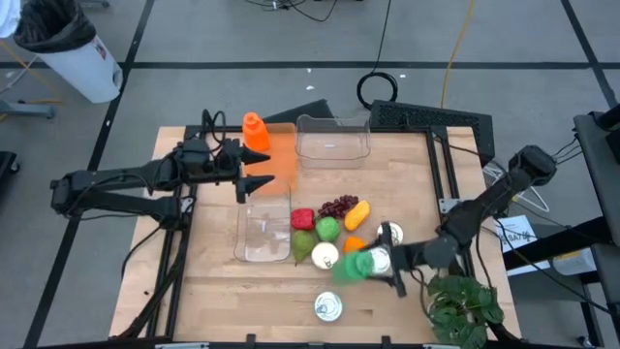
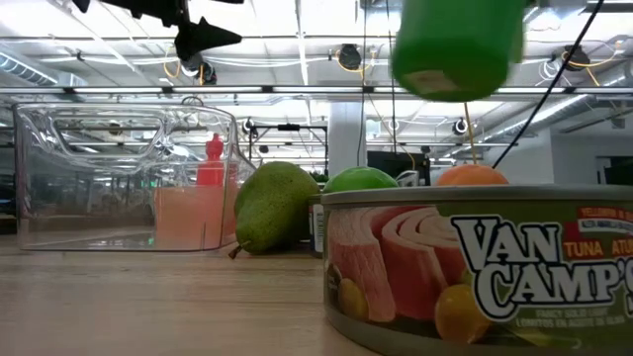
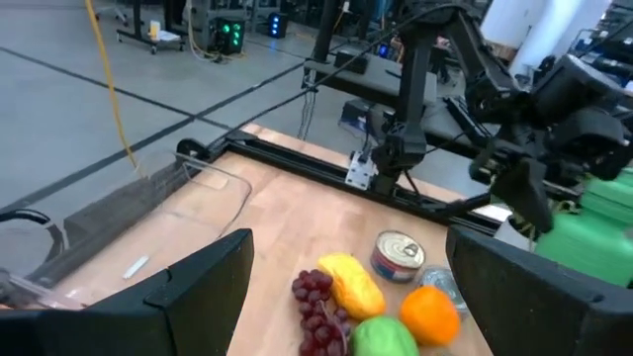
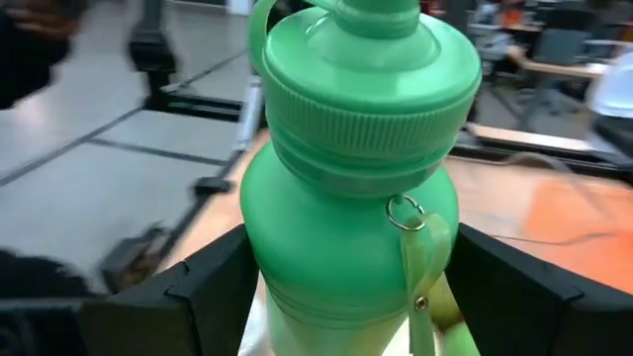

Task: Pick & Place Food Item
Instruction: Put the green tumbler into the orange bin

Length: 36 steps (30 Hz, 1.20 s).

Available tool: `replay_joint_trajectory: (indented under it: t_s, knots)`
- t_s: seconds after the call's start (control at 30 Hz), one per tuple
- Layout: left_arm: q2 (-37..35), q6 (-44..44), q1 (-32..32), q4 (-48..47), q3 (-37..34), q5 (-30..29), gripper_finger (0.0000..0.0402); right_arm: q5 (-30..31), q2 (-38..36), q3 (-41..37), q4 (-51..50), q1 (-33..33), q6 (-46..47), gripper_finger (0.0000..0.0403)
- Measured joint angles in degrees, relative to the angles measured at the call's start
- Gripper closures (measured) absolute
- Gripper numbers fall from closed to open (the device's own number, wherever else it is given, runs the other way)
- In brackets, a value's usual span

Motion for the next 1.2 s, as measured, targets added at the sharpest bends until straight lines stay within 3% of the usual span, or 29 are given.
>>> replay_joint_trajectory:
  t_s: [0.13,0.23,0.47,0.67,0.9,1.07,1.2]
  knots:
    - [1.84,-0.11,0.00,0.16,0.08,0.01,0.0052,-0.17,-0.73,0.00,-0.01,-5.79,-2.14,0.0115]
    - [4.81,0.44,0.00,-4.67,3.89,2.41,0.0053,-0.26,-0.69,0.00,-0.11,-10.53,-2.60,0.0115]
    - [17.69,6.02,-2.95,-27.14,24.16,2.64,0.0053,-7.89,-0.47,0.00,-0.03,-20.74,-1.75,0.0115]
    - [29.49,12.94,-6.93,-39.30,40.71,1.44,0.0053,-9.49,-0.34,0.00,-1.66,-24.30,-1.14,0.0115]
    - [39.24,19.73,-12.72,-41.07,51.74,0.85,0.0053,-9.62,-0.30,0.00,-2.65,-24.79,-1.05,0.0115]
    - [43.85,21.26,-15.94,-39.26,55.07,-4.13,0.0053,-9.55,-0.30,0.00,-2.65,-24.78,-1.24,0.0115]
    - [46.19,20.91,-17.26,-39.09,57.08,-4.81,0.0053,-9.58,0.31,0.02,-2.56,-24.76,-1.24,0.0115]
